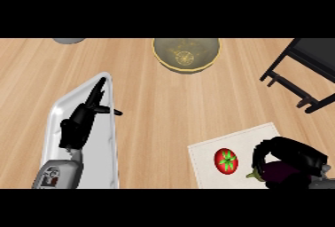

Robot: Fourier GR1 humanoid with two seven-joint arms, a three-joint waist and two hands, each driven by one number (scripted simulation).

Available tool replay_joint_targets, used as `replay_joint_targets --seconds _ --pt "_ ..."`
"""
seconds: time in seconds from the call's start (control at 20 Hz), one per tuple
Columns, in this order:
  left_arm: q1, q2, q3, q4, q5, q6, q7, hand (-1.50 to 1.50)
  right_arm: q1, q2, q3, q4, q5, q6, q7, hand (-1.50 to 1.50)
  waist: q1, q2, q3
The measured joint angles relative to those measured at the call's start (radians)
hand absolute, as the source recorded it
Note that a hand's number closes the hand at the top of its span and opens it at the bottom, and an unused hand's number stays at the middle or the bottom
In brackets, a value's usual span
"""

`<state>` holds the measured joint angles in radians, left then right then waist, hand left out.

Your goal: Pick the eggplant from the placemat and place it in the tiered shelf

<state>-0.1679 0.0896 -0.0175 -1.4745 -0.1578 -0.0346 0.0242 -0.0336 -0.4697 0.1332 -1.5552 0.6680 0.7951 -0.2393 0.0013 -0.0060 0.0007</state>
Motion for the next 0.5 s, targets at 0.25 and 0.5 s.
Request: replay_joint_targets --seconds 0.25,0.5 --pt "-0.01 0.003 0.012 0.017 -0.008 0.004 0.003 0.0 0.081 -0.123 -0.041 -0.054 0.033 -0.108 -0.153 1.5 -0.011 0.001 0.004" --pt "0.005 -0.004 0.016 0.014 -0.017 0.017 -0.007 0.0 0.208 -0.294 -0.156 -0.058 0.048 -0.33 -0.419 1.5 -0.03 -0.002 0.005"
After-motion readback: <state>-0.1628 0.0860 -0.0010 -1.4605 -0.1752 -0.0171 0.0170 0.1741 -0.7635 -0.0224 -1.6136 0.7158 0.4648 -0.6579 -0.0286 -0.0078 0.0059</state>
